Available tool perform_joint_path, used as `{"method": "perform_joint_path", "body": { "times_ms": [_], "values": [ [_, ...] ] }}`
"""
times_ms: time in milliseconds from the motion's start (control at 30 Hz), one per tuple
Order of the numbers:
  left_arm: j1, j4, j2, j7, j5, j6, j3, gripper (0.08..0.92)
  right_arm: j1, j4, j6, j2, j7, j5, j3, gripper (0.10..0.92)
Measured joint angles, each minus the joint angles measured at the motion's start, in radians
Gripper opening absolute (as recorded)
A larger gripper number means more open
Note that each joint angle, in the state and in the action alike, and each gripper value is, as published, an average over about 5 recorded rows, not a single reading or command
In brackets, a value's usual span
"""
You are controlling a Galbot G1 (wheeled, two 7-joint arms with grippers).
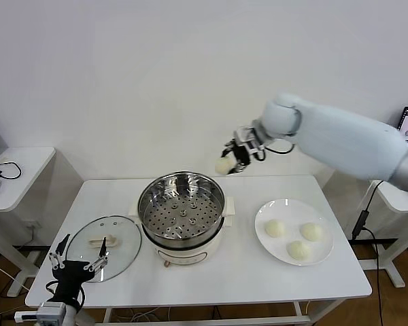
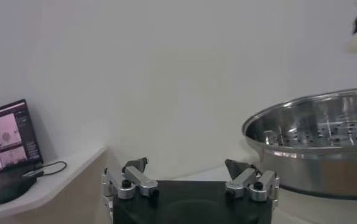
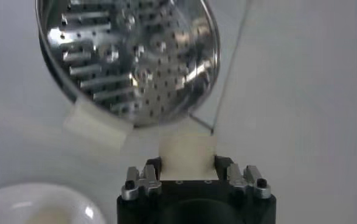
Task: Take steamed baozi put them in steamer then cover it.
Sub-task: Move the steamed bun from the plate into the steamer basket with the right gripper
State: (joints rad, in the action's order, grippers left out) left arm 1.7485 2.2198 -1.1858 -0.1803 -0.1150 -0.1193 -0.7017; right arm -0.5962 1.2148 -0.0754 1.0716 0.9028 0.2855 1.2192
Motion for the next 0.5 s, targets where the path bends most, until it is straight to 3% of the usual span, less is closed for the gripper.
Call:
{"method": "perform_joint_path", "body": {
  "times_ms": [500],
  "values": [
    [-0.023,-0.016,0.009,0.0,-0.02,-0.002,-0.024,0.823,0.06,-0.141,0.218,0.238,-0.093,-0.136,0.088,0.56]
  ]
}}
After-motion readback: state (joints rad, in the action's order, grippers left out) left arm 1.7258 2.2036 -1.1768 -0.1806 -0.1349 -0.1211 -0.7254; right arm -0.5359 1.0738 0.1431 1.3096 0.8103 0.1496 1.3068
